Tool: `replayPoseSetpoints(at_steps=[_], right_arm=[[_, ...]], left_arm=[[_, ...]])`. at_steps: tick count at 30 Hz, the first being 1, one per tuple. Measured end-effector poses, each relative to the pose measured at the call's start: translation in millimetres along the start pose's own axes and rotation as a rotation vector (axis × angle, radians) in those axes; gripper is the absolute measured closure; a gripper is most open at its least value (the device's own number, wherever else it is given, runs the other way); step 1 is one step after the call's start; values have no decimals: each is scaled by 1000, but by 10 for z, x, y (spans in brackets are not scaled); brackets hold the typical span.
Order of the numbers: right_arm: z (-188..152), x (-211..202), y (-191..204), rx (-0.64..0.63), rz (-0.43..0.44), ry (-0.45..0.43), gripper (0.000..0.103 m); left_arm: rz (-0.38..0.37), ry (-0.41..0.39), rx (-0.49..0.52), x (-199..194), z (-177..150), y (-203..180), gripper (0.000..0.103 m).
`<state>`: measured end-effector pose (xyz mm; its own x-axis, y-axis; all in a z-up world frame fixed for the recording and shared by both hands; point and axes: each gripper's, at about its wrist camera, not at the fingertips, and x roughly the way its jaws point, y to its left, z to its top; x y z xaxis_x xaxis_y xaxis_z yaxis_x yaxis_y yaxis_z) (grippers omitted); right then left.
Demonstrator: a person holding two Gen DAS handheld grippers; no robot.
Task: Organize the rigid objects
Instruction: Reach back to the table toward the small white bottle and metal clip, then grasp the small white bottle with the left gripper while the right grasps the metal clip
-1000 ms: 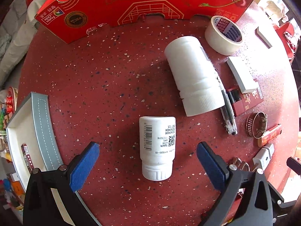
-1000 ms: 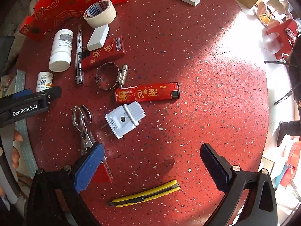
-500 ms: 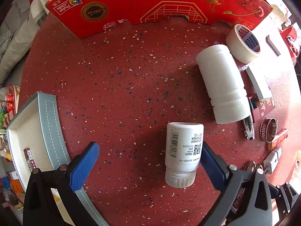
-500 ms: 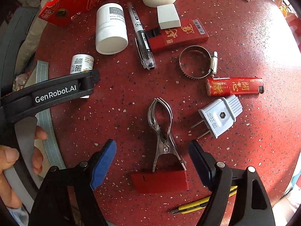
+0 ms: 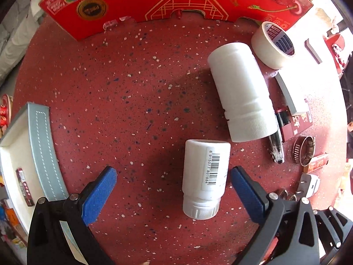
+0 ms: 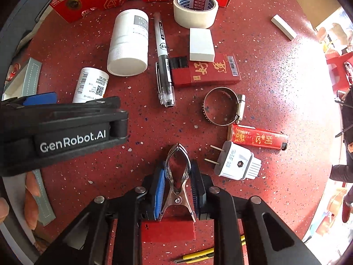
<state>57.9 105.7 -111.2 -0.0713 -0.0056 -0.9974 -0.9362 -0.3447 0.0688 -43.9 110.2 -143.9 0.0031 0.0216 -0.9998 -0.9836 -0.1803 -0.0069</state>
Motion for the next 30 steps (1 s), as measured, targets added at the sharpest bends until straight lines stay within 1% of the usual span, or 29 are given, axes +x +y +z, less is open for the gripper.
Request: replayPoseSetpoints(at_steps=[1,3,5,6,7,8,9,10,12,14,15,16,17,18,19,20,21,24,26,27,28,30], right_arm=[[-28,-11,-28,8,16,5,80],[-77,-48,-154,53,79,0,80],[-141,-116,-238,100,135,-5,80],[-176,-159,-271,119,150,-13,80],[-211,-201,-300,133,163,-20,80],[-245,-235,-333,148,176,-26,80],[-278,-187,-424,165,187,-30,80],[-328,-208,-478,182,198,-32,80],[-393,-274,-523,215,214,-39,80],[-471,-382,-563,242,232,-44,80],[-498,-379,-596,252,238,-46,80],[-524,-374,-628,257,241,-48,80],[-592,-428,-734,261,243,-49,80],[-625,-450,-742,265,244,-50,80],[-693,-488,-807,274,249,-49,80],[-728,-502,-821,284,255,-45,80],[-757,-522,-831,293,259,-42,80],[-877,-584,-873,301,249,-43,80],[-914,-463,-898,314,252,-37,80],[-992,-470,-919,329,259,-37,80],[-1019,-476,-931,342,265,-34,80],[-1046,-460,-954,368,276,-29,80]], left_arm=[[4,12,-2,6,15,6,0],[12,41,28,22,34,-6,0],[20,25,64,8,76,-66,3],[17,14,82,-17,61,-91,10],[1,3,96,-46,40,-112,19],[-1,-8,112,-70,23,-147,24],[-1,-17,130,-96,4,-181,34],[0,-23,146,-119,-15,-223,49],[-3,-17,161,-141,-36,-276,68],[-26,9,158,-126,-86,-305,68],[-33,11,163,-133,-246,-350,68],[-38,13,169,-152,-288,-344,68],[-47,13,174,-184,-420,-349,68],[-60,12,180,-220,-525,-368,68],[-72,8,188,-263,-759,-455,68],[-82,3,196,-460,-1051,-339,68],[-92,0,204,-538,-1238,-323,68],[-114,-5,228,-700,-1449,-332,68],[-122,-1,235,-760,-1613,-306,68],[-128,3,233,-766,-1711,-302,68],[-135,7,229,-833,-1697,-411,68],[-149,4,226,-927,-1787,-409,68]])
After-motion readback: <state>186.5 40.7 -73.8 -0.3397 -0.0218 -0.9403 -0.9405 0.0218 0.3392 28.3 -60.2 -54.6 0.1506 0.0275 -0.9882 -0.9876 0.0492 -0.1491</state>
